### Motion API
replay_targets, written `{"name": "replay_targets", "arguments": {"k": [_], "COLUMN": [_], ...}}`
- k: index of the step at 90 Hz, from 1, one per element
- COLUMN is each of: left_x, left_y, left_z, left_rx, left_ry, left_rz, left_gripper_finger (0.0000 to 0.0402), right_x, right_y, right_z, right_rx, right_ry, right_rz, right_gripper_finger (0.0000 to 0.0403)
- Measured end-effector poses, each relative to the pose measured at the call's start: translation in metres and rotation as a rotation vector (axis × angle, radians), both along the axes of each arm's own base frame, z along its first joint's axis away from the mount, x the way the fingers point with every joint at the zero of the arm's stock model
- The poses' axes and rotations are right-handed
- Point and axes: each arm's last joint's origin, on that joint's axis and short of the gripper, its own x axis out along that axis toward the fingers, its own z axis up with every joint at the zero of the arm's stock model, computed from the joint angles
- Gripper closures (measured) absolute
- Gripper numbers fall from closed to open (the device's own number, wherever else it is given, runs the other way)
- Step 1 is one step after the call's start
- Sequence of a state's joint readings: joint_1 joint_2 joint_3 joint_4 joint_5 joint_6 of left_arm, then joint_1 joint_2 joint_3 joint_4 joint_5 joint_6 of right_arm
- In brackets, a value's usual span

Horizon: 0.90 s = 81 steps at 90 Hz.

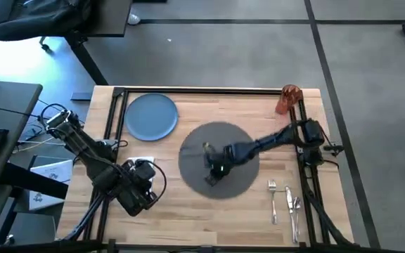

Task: Set table place
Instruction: Move the gray table mat to the center of the table, then put the blue plate on the gray table mat

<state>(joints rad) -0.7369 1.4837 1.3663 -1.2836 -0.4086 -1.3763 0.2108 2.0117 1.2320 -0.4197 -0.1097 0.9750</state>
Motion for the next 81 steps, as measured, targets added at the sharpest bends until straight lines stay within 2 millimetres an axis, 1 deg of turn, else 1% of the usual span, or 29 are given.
{"name": "replay_targets", "arguments": {"k": [10,19,31,37,44,52,58,63,73,81], "left_x": [0.004,0.007,0.01,0.011,0.012,0.016,0.023,0.03,0.046,0.057], "left_y": [0.004,0.008,0.012,0.013,0.015,0.027,0.045,0.063,0.103,0.134], "left_z": [0.0,0.0,0.0,0.0,0.001,0.001,0.0,-0.003,-0.01,-0.027], "left_rx": [0.03,0.049,0.067,0.067,0.063,0.057,0.077,0.103,0.135,0.101], "left_ry": [0.009,0.016,0.026,0.03,0.025,0.04,0.079,0.112,0.172,0.205], "left_rz": [-0.041,-0.067,-0.092,-0.094,-0.077,0.041,0.105,0.13,0.112,0.06], "left_gripper_finger": [0.0402,0.0402,0.0402,0.0402,0.0402,0.04,0.0392,0.038,0.0345,0.0309], "right_x": [-0.004,-0.005,-0.002,0.0,0.003,0.004,0.0,-0.006,-0.026,-0.044], "right_y": [0.036,0.055,0.067,0.067,0.066,0.06,0.053,0.049,0.038,0.03], "right_z": [0.001,0.002,0.006,0.012,0.025,0.049,0.074,0.098,0.149,0.184], "right_rx": [-0.004,-0.038,-0.045,-0.046,-0.044,-0.074,-0.145,-0.216,-0.364,-0.431], "right_ry": [-0.052,-0.134,-0.226,-0.237,-0.253,-0.248,-0.222,-0.218,-0.216,-0.221], "right_rz": [-0.036,-0.051,-0.031,-0.003,0.026,0.013,-0.021,-0.05,-0.084,-0.099], "right_gripper_finger": [0.0396,0.0396,0.0396,0.0396,0.0396,0.0396,0.0396,0.0396,0.0396,0.0396]}}
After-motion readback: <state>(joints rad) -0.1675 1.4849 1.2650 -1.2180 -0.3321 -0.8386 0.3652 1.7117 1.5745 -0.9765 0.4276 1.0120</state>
